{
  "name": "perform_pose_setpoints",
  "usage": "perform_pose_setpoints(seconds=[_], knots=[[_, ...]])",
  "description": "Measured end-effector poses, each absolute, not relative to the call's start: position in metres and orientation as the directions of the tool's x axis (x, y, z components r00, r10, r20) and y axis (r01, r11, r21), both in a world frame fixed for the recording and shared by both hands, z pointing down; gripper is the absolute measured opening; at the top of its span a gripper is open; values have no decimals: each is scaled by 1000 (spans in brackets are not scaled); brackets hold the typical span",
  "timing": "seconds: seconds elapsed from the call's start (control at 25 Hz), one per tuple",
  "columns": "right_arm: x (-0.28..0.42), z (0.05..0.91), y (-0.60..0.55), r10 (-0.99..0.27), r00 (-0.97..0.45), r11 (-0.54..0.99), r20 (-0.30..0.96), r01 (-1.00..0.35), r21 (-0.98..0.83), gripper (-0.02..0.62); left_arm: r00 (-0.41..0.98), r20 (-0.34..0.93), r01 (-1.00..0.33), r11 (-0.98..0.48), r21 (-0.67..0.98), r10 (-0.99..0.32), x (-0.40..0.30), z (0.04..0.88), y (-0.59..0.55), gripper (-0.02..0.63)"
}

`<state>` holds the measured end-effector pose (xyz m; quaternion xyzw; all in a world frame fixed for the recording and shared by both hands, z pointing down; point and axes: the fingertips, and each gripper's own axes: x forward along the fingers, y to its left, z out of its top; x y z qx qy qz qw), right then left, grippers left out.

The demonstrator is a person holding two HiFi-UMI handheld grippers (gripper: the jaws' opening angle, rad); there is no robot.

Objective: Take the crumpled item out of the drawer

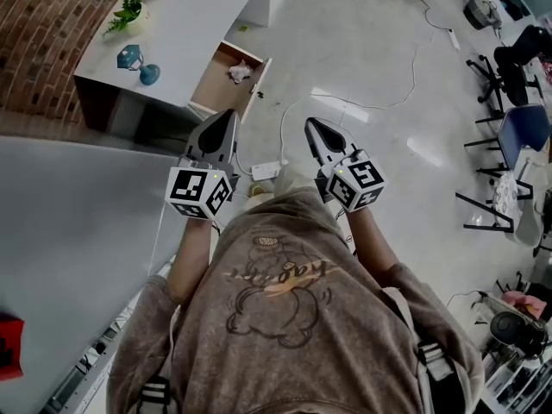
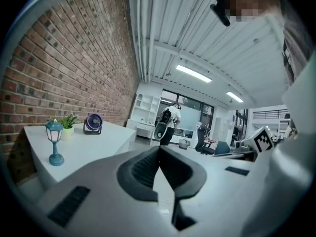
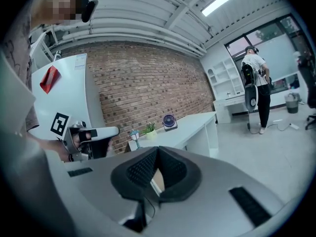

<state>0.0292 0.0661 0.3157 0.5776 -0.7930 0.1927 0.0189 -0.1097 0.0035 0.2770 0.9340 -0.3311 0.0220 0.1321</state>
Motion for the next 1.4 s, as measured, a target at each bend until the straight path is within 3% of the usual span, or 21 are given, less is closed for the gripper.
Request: perform_pose_setpoints(seconds=[0.6, 1.4], knots=[[46, 325, 8, -911, -326, 255, 252, -926, -278, -3, 785, 127, -618, -752, 229, -606, -91, 285, -53, 8], [88, 358, -121, -825, -481, 381, 297, -861, -337, -3, 672, 226, -740, -626, 246, -705, -59, 326, -153, 8]])
